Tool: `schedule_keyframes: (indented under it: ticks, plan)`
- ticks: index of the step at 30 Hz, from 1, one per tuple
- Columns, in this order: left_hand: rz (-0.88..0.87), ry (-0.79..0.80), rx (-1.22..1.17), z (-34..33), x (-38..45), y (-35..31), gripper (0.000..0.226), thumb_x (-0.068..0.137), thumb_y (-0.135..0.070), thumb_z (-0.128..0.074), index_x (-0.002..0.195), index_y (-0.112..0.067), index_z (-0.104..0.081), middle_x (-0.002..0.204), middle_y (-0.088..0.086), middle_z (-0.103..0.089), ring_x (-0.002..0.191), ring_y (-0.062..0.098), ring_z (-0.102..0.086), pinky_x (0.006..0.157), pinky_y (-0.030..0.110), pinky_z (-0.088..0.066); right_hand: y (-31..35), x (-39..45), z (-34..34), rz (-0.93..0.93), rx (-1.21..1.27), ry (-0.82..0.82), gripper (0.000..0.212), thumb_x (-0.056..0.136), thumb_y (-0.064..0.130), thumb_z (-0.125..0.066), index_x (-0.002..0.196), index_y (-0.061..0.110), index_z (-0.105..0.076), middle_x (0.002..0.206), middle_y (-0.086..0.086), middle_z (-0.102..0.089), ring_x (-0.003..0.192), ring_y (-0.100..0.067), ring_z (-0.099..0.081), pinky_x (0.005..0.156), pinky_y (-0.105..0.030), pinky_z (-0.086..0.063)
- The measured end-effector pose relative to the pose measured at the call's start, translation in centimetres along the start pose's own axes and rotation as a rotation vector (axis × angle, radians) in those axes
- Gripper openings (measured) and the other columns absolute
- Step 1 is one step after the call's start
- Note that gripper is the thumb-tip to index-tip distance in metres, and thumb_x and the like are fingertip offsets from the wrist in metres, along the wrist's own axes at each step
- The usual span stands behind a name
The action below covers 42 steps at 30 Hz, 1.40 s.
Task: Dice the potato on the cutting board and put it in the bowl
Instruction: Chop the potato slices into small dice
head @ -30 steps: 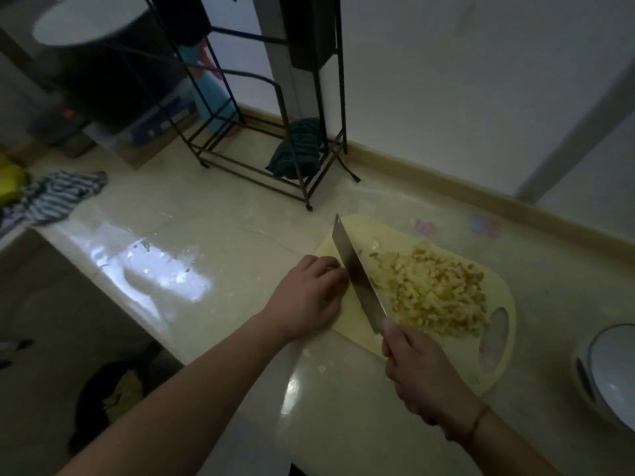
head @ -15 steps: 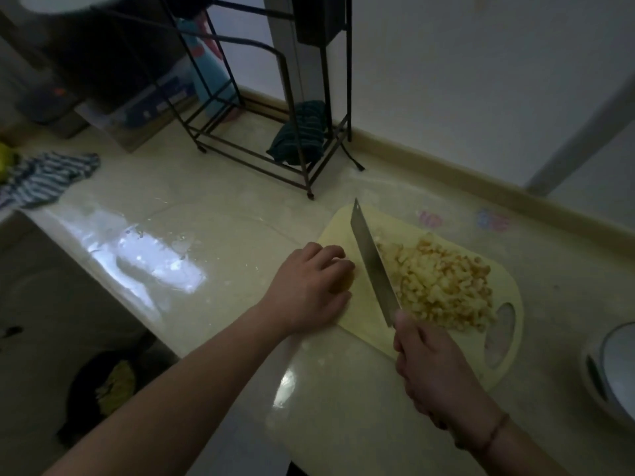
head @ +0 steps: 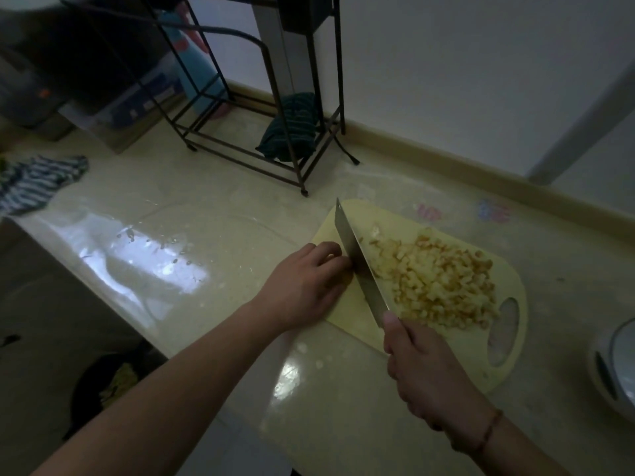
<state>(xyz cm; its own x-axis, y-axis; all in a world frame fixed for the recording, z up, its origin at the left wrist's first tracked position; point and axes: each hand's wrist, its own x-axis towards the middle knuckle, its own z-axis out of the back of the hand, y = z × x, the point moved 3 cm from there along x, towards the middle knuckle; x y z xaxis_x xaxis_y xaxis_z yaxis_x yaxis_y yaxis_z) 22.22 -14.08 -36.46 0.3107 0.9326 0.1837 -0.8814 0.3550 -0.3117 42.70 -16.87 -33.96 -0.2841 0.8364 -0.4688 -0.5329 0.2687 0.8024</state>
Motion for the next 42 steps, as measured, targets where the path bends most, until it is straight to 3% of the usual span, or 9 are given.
schedule_keyframes:
  ticks: [4,10,13,18,22,27,33,37,42]
  plan:
    - [-0.056,-0.018,0.013,0.2,0.0,-0.1,0.032,0.092,-0.027,-0.065,0.120,-0.012,-0.067,0.120,0.009,-0.061,0.083,0.024,-0.057,0.066,0.037,-0.050,0.6,-0.4,0.0,0.045,-0.010,-0.009,0.058,0.092,0.057,-0.036,0.066,0.005,-0.045,0.054,0.000,-0.042,0.039,-0.006,-0.035,0.048,-0.025,-0.027]
    - [-0.102,0.004,-0.042,0.3,0.1,0.4,0.031,0.095,-0.028,-0.060,0.119,-0.009,-0.068,0.122,0.010,-0.062,0.089,0.026,-0.060,0.067,0.038,-0.054,1.6,-1.1,0.2,0.091,-0.073,-0.031,0.056,0.091,0.056,-0.033,0.066,0.010,-0.052,0.055,-0.002,-0.054,0.051,-0.010,-0.049,0.060,-0.032,-0.041]
    - [-0.103,0.004,-0.067,0.4,0.2,0.8,0.031,0.095,-0.029,-0.061,0.118,-0.008,-0.068,0.124,0.008,-0.064,0.090,0.027,-0.062,0.068,0.040,-0.054,1.6,-1.5,0.1,0.108,-0.082,-0.050,0.055,0.087,0.061,-0.029,0.065,0.015,-0.051,0.056,0.001,-0.054,0.058,-0.008,-0.053,0.059,-0.023,-0.038]
    - [-0.110,0.004,-0.081,0.3,0.3,0.9,0.034,0.094,-0.028,-0.063,0.123,-0.009,-0.067,0.131,0.007,-0.063,0.092,0.026,-0.063,0.069,0.041,-0.056,1.5,-2.6,0.0,0.107,-0.068,-0.040,0.043,0.095,0.050,-0.035,0.068,0.020,-0.049,0.063,0.003,-0.055,0.068,-0.009,-0.055,0.066,-0.025,-0.037]
    - [-0.122,-0.024,-0.083,0.1,0.1,0.8,0.033,0.095,-0.026,-0.063,0.122,-0.007,-0.068,0.132,0.006,-0.063,0.092,0.026,-0.063,0.072,0.038,-0.055,1.2,-3.3,-0.3,0.078,-0.092,-0.059,0.054,0.079,0.066,-0.022,0.069,0.020,-0.048,0.066,-0.001,-0.055,0.072,-0.008,-0.054,0.064,-0.021,-0.034]
    - [-0.158,-0.049,-0.074,-0.1,-0.2,1.0,0.027,0.096,-0.020,-0.065,0.117,-0.004,-0.070,0.126,0.010,-0.066,0.091,0.030,-0.065,0.073,0.040,-0.054,0.7,-2.9,-0.8,0.092,-0.155,-0.060,0.055,0.072,0.072,-0.011,0.066,0.028,-0.044,0.063,0.006,-0.053,0.069,-0.006,-0.054,0.064,-0.021,-0.030]
    - [-0.131,-0.050,-0.057,-0.1,-0.3,1.1,0.027,0.095,-0.020,-0.067,0.116,-0.004,-0.070,0.117,0.014,-0.064,0.085,0.029,-0.063,0.065,0.039,-0.053,1.1,-0.7,-1.4,0.180,-0.145,-0.065,0.057,0.080,0.065,-0.016,0.066,0.020,-0.048,0.059,0.004,-0.052,0.059,-0.007,-0.050,0.059,-0.024,-0.028]
    - [-0.121,-0.069,-0.015,0.2,-0.5,0.9,0.029,0.091,-0.020,-0.070,0.115,-0.004,-0.070,0.113,0.015,-0.062,0.083,0.027,-0.062,0.061,0.036,-0.054,0.6,-0.6,-0.1,0.142,-0.098,-0.091,0.054,0.081,0.061,-0.020,0.062,0.019,-0.048,0.055,0.004,-0.051,0.062,-0.003,-0.052,0.058,-0.016,-0.036]
    - [-0.069,-0.101,-0.026,0.2,-1.1,0.7,0.025,0.096,-0.018,-0.063,0.117,-0.006,-0.071,0.115,0.015,-0.062,0.084,0.027,-0.062,0.065,0.034,-0.052,0.4,-1.7,0.0,0.111,-0.080,-0.078,0.057,0.078,0.066,-0.019,0.062,0.019,-0.048,0.055,0.002,-0.052,0.063,-0.008,-0.054,0.064,-0.027,-0.039]
